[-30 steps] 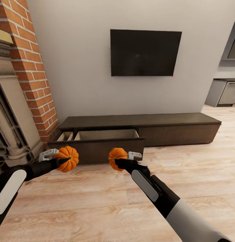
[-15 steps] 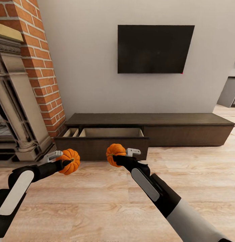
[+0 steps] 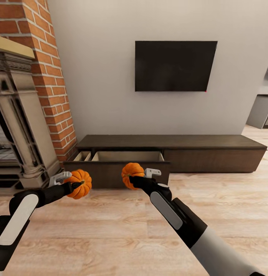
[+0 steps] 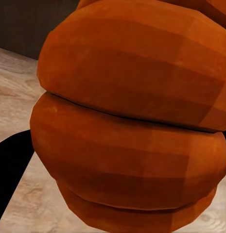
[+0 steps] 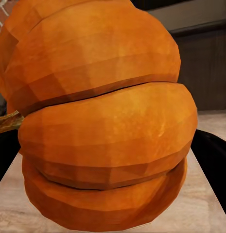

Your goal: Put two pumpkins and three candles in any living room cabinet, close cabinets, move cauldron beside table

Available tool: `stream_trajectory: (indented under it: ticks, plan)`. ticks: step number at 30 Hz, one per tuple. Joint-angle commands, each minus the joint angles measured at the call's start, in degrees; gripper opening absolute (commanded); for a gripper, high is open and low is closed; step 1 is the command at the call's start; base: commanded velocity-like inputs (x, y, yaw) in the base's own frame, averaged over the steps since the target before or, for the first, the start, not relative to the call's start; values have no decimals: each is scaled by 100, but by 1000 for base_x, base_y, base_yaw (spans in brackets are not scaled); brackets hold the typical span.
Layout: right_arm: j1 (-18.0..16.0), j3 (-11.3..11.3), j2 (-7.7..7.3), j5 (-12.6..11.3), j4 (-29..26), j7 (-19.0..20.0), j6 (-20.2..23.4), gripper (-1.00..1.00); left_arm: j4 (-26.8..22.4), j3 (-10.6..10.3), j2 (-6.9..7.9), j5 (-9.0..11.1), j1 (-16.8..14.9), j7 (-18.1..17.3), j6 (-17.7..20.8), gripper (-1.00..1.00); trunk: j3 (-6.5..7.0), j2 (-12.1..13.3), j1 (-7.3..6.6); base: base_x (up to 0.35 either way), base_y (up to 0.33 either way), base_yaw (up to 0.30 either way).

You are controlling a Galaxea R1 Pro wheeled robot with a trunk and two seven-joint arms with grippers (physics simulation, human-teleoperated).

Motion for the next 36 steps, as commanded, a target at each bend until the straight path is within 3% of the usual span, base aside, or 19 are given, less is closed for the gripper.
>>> stream_trajectory:
  ticks: [1, 15, 36]
  plan:
    - [-5, 8, -5, -44, -8, -48, 10, -100, -5, -9, 4, 56, -2, 62, 9, -100, 16, -1, -3, 0, 0, 0]
    - [-5, 4, 7, -55, -266, -57, 12, -100, -10, -9, 3, 64, 0, 42, 9, -100, 316, 18, -39, 0, 0, -1]
    - [-5, -1, 28, -87, -264, -48, 82, -100, -14, -9, -6, 65, 1, 17, 9, -100, 566, 45, -91, 0, 0, 0]
